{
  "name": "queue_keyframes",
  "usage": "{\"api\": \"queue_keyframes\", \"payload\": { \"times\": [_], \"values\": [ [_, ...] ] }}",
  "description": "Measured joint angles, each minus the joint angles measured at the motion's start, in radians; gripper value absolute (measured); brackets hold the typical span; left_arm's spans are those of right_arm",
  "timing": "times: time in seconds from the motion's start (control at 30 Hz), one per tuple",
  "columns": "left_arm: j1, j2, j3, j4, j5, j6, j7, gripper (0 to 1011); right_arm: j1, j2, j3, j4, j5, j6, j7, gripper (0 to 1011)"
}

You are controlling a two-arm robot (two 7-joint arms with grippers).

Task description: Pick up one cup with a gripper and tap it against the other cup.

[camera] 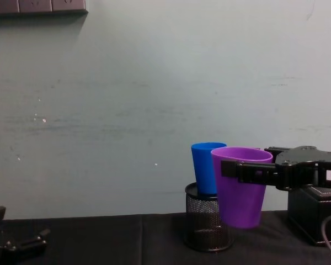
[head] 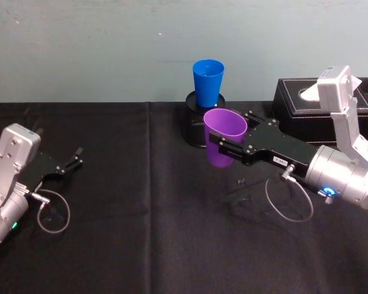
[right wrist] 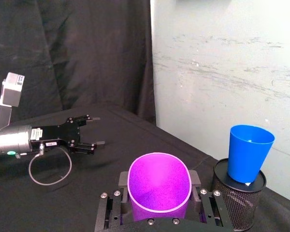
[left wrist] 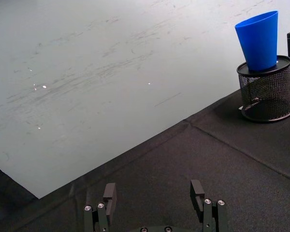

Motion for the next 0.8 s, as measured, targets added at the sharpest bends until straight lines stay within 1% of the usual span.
{"api": "queue_keyframes", "payload": {
  "times": [0.8],
  "values": [
    [0.0, 0.0, 0.0, 0.0, 0.0, 0.0, 0.0, 1000, 0.0, 0.0, 0.0, 0.0, 0.0, 0.0, 0.0, 724]
  ]
}}
